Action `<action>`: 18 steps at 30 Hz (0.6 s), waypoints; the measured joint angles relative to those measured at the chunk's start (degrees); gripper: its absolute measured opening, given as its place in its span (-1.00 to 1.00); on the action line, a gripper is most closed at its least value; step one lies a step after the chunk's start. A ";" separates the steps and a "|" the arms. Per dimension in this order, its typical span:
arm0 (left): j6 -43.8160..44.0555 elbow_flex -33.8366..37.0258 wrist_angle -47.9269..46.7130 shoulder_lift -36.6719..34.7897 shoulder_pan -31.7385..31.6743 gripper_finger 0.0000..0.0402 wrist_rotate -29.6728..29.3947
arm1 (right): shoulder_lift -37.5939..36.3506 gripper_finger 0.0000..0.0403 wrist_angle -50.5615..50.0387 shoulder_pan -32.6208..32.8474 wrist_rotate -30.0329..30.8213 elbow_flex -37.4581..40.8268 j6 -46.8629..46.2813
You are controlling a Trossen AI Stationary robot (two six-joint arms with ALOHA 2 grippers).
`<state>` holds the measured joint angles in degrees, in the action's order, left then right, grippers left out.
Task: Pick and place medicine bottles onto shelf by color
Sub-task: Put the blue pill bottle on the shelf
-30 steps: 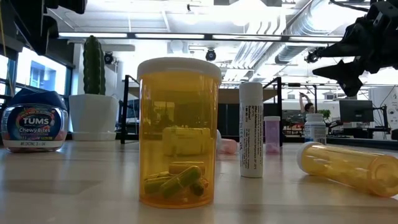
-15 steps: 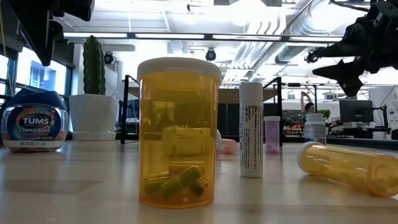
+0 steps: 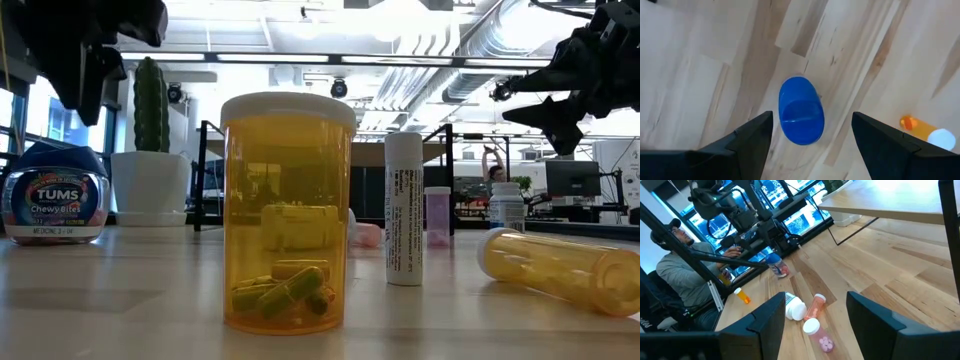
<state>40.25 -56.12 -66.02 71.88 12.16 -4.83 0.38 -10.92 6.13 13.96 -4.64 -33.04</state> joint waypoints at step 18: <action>0.11 0.04 0.24 11.24 -0.15 0.29 3.36 | 0.02 0.00 -0.02 0.00 0.00 0.00 1.11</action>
<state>40.36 -56.07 -65.78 83.12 12.01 -1.47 0.40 -10.93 6.13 13.96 -4.64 -31.92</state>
